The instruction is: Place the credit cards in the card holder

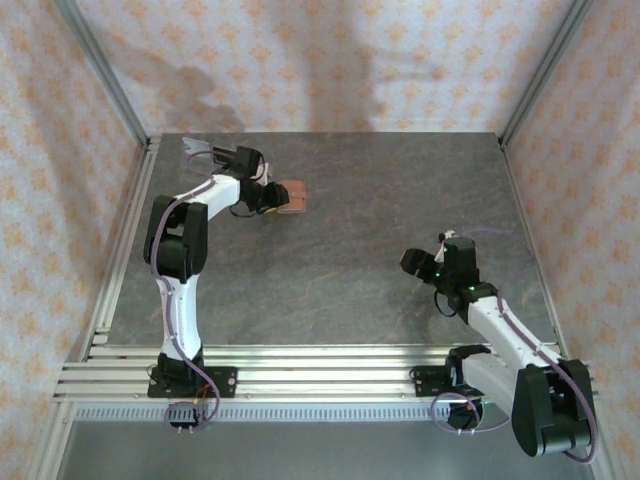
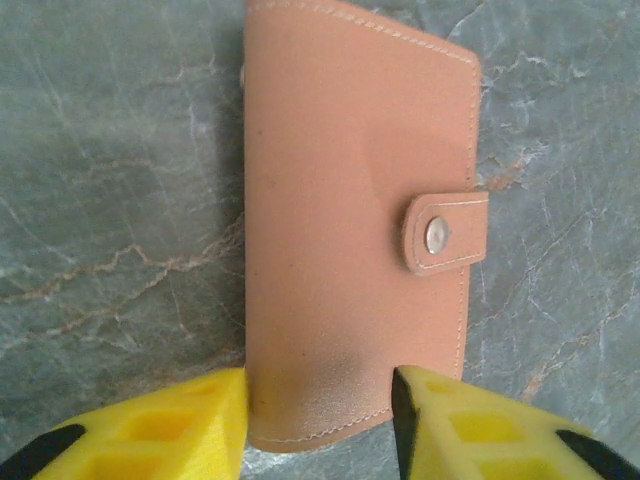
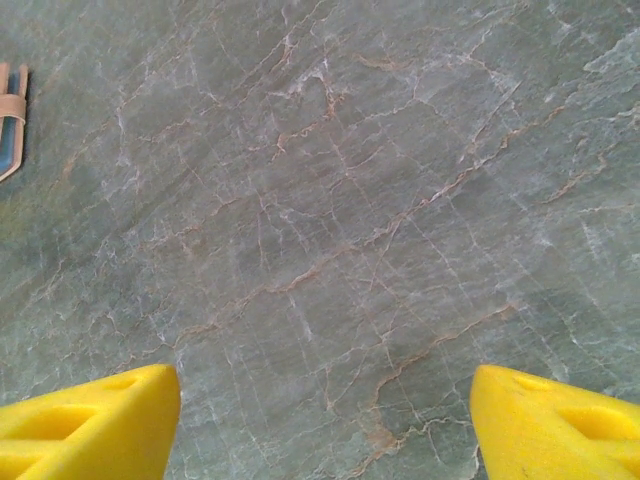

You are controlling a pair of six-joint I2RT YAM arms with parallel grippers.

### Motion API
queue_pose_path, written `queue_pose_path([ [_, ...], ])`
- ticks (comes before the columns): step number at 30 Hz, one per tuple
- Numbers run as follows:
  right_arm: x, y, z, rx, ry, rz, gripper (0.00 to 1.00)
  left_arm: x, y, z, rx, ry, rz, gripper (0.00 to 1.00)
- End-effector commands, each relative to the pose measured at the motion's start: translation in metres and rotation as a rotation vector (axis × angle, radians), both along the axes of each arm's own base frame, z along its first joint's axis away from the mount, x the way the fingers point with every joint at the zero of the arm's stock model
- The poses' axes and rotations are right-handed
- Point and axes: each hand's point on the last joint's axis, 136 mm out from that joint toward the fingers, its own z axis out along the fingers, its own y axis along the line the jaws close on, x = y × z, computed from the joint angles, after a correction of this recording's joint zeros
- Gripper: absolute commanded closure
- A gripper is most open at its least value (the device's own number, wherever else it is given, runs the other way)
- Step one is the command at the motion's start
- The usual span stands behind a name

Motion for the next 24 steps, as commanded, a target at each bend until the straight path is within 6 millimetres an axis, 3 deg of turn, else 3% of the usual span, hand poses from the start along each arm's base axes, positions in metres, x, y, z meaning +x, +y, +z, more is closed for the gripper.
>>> queue_pose_path([
  [1, -0.001, -0.004, 0.001, -0.009, -0.018, -0.025, 0.24, -0.009, -0.008, -0.004, -0.030, 0.090, -0.026, 0.70],
  [10, -0.001, 0.000, 0.016, 0.008, -0.001, -0.009, 0.24, -0.024, -0.021, -0.003, -0.087, 0.140, -0.076, 1.00],
  [17, 0.008, 0.031, 0.049, 0.064, 0.000, 0.128, 0.25, -0.040, -0.024, 0.017, -0.144, 0.088, -0.054, 1.00],
  [23, 0.031, 0.078, 0.070, 0.053, 0.024, 0.266, 0.26, -0.079, -0.018, 0.036, -0.149, 0.055, -0.046, 1.00],
  [24, 0.039, 0.087, 0.065, 0.045, 0.052, 0.287, 0.27, -0.087, -0.016, 0.038, -0.159, 0.050, -0.036, 1.00],
])
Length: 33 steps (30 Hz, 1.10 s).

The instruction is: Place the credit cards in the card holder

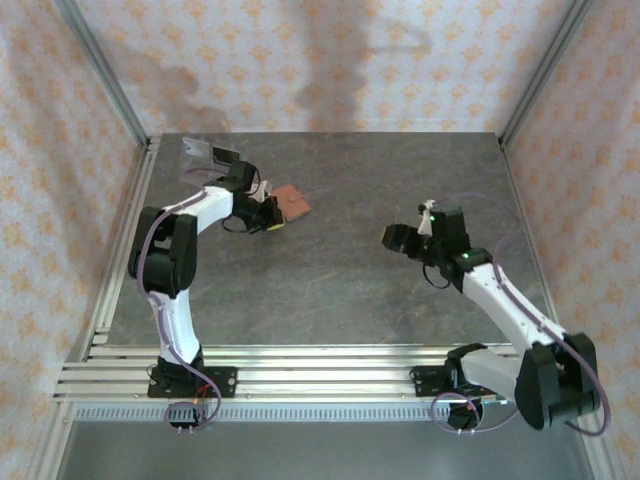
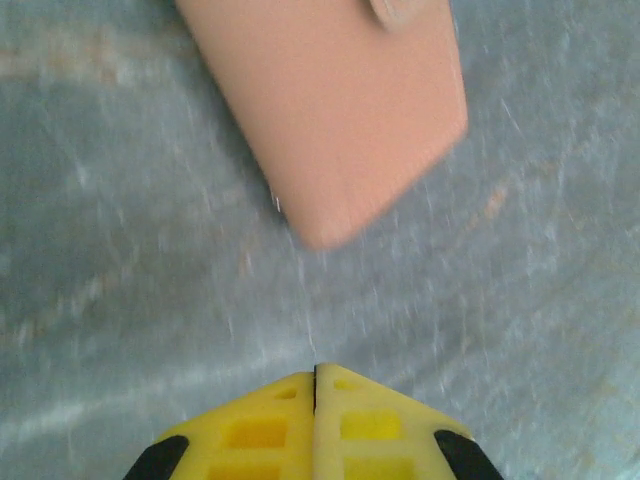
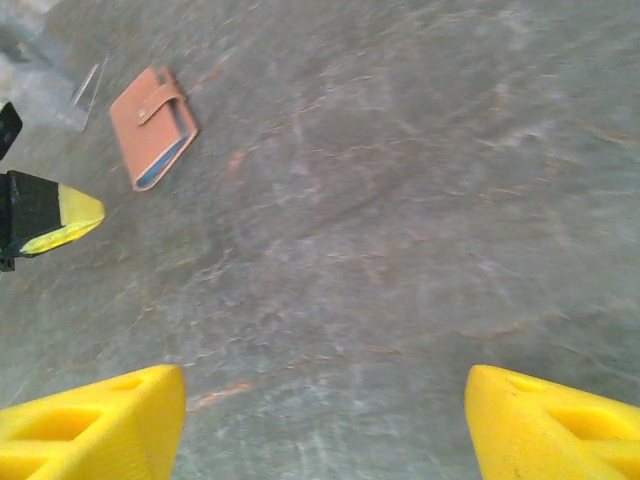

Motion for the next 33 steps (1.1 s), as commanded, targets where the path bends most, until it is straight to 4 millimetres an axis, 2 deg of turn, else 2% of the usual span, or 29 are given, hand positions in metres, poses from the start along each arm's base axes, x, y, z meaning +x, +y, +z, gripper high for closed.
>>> queue_pose_path([
  [1, 0.012, 0.030, -0.003, -0.026, 0.053, 0.094, 0.28, -0.018, -0.003, 0.024, -0.049, -0.058, 0.025, 1.00],
  [3, 0.026, 0.051, -0.006, -0.041, 0.074, 0.132, 0.31, -0.032, 0.003, 0.026, -0.047, -0.065, 0.060, 0.98],
  [4, 0.035, 0.061, -0.008, -0.045, 0.079, 0.138, 0.32, -0.039, 0.007, 0.027, -0.031, -0.065, 0.072, 0.89],
  [8, 0.072, 0.102, -0.017, 0.022, 0.115, 0.129, 0.35, -0.068, 0.024, 0.026, 0.049, -0.054, 0.097, 0.69],
  [10, 0.092, 0.125, -0.025, 0.077, 0.136, 0.125, 0.37, -0.076, 0.037, 0.023, 0.098, -0.061, 0.121, 0.61],
  [12, 0.109, 0.142, -0.035, 0.101, 0.149, 0.112, 0.39, -0.076, 0.051, 0.019, 0.137, -0.051, 0.164, 0.57],
  [15, 0.135, 0.162, -0.050, 0.163, 0.183, 0.071, 0.41, -0.056, 0.072, 0.027, 0.166, -0.114, 0.257, 0.52],
  [18, 0.153, 0.182, -0.060, 0.219, 0.196, 0.063, 0.44, -0.025, 0.080, 0.037, 0.131, -0.237, 0.292, 0.43],
  [20, 0.163, 0.192, -0.066, 0.231, 0.206, 0.064, 0.43, -0.008, 0.084, 0.036, 0.146, -0.276, 0.300, 0.38],
  [22, 0.172, 0.196, -0.070, 0.234, 0.216, 0.052, 0.44, 0.007, 0.086, 0.032, 0.150, -0.306, 0.310, 0.39],
  [24, 0.177, 0.200, -0.073, 0.240, 0.217, 0.052, 0.44, 0.017, 0.088, 0.031, 0.148, -0.353, 0.325, 0.39],
  [25, 0.179, 0.203, -0.073, 0.249, 0.220, 0.057, 0.44, 0.023, 0.088, 0.035, 0.140, -0.398, 0.334, 0.31],
  [27, 0.180, 0.208, -0.073, 0.267, 0.227, 0.068, 0.44, 0.030, 0.087, 0.040, 0.123, -0.427, 0.338, 0.31],
  [29, 0.181, 0.211, -0.075, 0.280, 0.237, 0.071, 0.44, 0.034, 0.078, 0.040, 0.103, -0.401, 0.276, 0.31],
  [33, 0.182, 0.215, -0.077, 0.283, 0.244, 0.081, 0.45, 0.046, 0.071, 0.029, 0.073, -0.379, 0.257, 0.33],
])
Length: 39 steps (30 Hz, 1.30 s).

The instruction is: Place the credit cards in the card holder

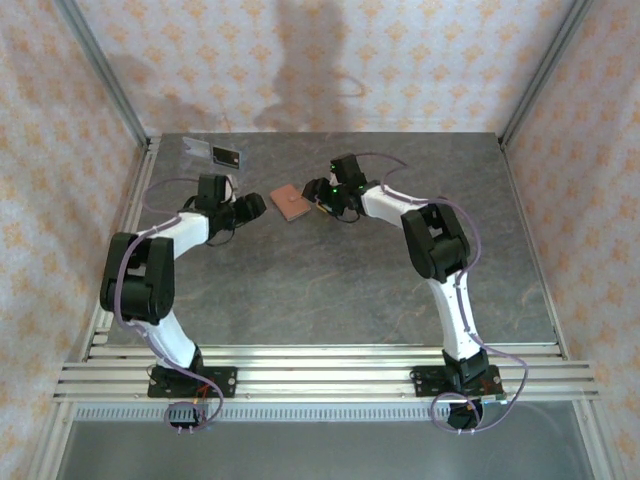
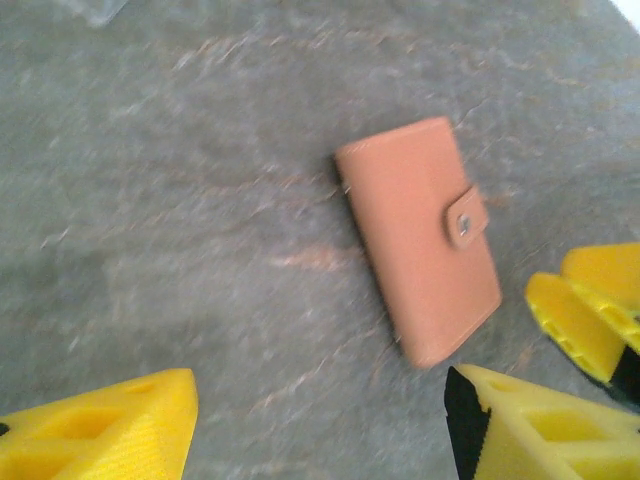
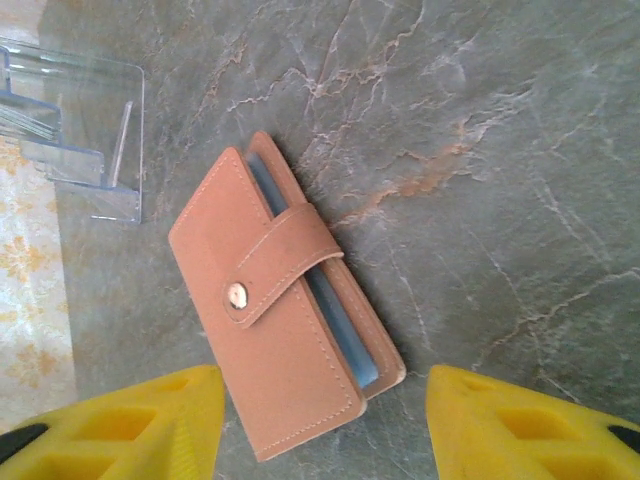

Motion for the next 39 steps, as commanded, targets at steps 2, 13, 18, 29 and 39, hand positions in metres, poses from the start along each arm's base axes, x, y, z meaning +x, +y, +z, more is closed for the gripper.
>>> queue_pose_path([
  [2, 0.002, 0.012, 0.002, 0.032, 0.006, 0.017, 0.46, 0.020, -0.010, 0.004, -0.040, -0.044, -0.044, 0.34],
  [13, -0.006, 0.020, -0.009, 0.062, 0.053, 0.071, 0.54, 0.028, -0.027, -0.014, -0.017, -0.001, -0.107, 0.38],
  [18, -0.008, 0.021, -0.009, 0.066, 0.068, 0.075, 0.54, 0.033, -0.032, -0.011, -0.028, -0.025, -0.107, 0.39],
  [29, -0.011, 0.025, -0.014, 0.073, 0.071, 0.112, 0.68, 0.040, -0.038, -0.018, -0.021, -0.011, -0.123, 0.39],
  [39, -0.012, 0.027, -0.014, 0.088, 0.067, 0.131, 0.87, 0.066, -0.038, -0.015, -0.002, -0.017, -0.118, 0.39],
])
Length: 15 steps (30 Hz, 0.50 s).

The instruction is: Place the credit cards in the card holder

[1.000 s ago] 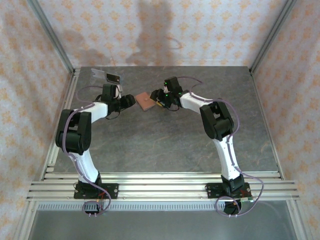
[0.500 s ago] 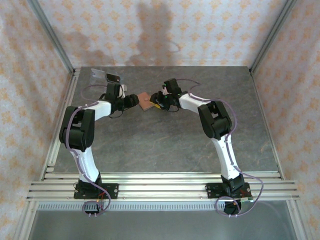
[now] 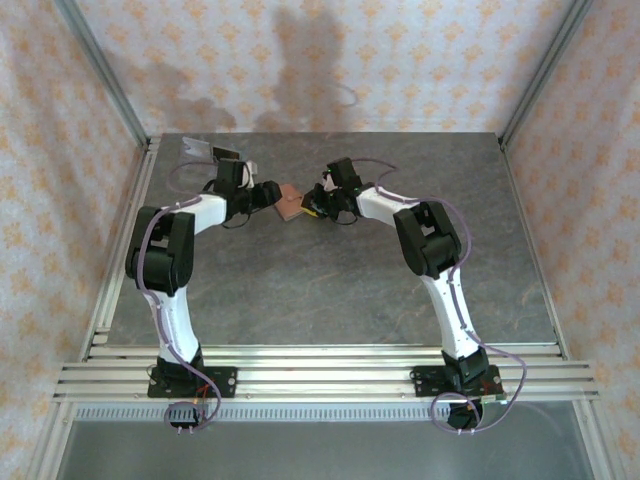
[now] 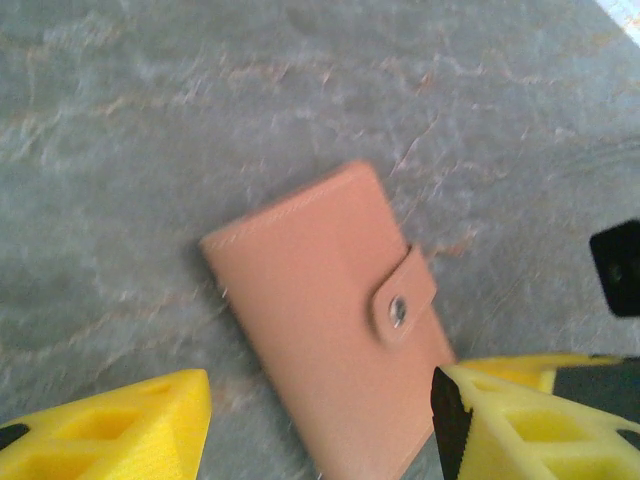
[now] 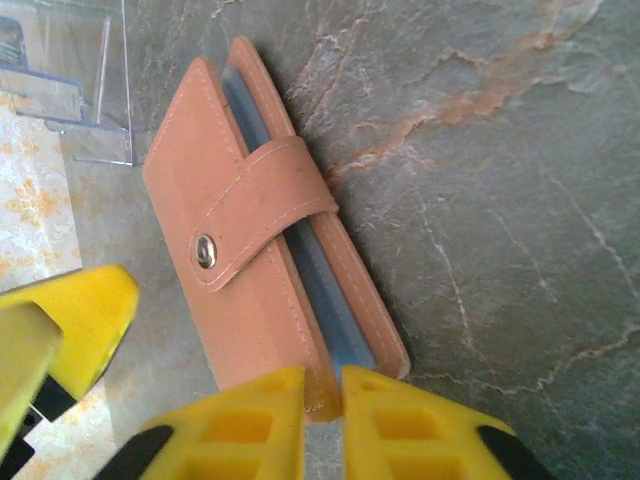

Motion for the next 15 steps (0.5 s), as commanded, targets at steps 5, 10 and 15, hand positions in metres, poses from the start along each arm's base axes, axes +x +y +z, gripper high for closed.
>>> queue_pose_path([
  [5, -0.008, 0.003, 0.012, 0.039, -0.019, 0.018, 0.95, 0.024, -0.003, -0.014, 0.008, 0.066, -0.001, 0.38],
  [10, -0.023, -0.007, 0.023, 0.063, -0.029, -0.022, 0.98, 0.023, 0.005, -0.021, 0.063, 0.080, 0.023, 0.38],
  [15, -0.047, -0.024, 0.027, 0.037, -0.019, -0.055, 0.99, 0.022, 0.004, -0.020, 0.101, 0.111, 0.002, 0.37],
])
